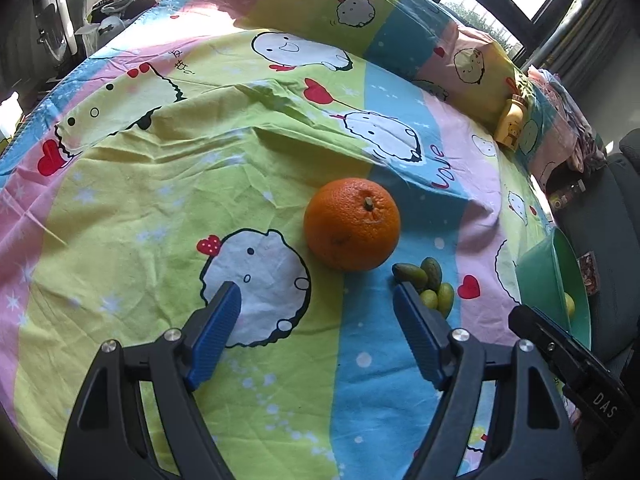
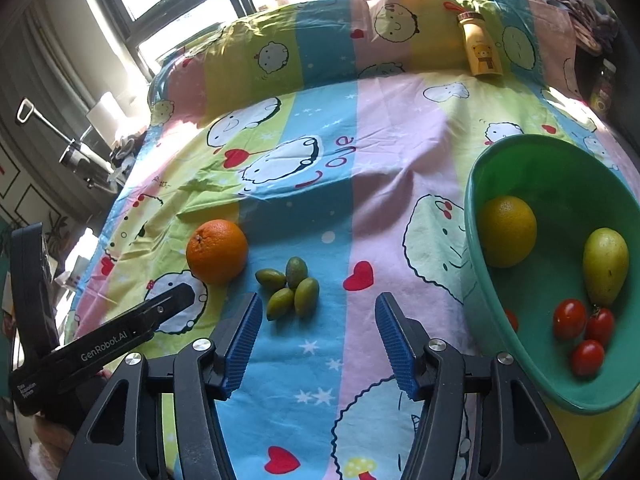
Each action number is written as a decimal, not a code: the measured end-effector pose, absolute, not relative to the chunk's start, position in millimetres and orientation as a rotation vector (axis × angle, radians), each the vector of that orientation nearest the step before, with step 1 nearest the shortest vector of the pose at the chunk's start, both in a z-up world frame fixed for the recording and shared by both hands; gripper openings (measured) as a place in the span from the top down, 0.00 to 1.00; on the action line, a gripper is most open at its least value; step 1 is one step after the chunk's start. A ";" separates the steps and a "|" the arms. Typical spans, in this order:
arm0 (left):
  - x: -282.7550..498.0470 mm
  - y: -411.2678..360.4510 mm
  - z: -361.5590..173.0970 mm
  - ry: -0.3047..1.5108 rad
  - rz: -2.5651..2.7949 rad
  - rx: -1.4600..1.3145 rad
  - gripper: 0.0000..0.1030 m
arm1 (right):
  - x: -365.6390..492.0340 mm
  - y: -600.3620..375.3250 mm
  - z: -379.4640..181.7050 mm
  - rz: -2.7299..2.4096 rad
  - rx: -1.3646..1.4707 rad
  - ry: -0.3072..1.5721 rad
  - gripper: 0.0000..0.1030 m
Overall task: Organize fruits
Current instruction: 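Move both tools back to the small green fruits on the sheet, then close the left tool on a small green fruit while the right tool grasps another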
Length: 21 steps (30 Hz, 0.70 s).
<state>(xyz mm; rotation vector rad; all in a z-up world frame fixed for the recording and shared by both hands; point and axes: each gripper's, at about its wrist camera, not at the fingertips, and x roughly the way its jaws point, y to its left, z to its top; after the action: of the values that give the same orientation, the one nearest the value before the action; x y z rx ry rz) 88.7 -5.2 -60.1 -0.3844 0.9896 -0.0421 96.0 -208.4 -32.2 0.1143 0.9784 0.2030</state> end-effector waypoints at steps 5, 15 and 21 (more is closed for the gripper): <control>92.6 -25.5 -62.2 0.993 -0.119 -0.332 0.35 | 118.0 -213.6 -48.6 0.233 0.212 1.060 0.60; 100.5 -58.4 -80.9 1.067 -0.240 -0.277 0.45 | 136.1 -200.6 -66.1 0.242 0.180 1.135 0.59; 103.1 -59.8 -81.6 1.054 -0.279 -0.292 0.45 | 142.1 -197.2 -71.8 0.229 0.155 1.145 0.59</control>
<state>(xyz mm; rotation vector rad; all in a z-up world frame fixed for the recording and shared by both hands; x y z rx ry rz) 103.1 -59.9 -81.6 -0.2922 1.0542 -0.2790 142.1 -197.2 -71.8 0.1554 1.1449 0.2294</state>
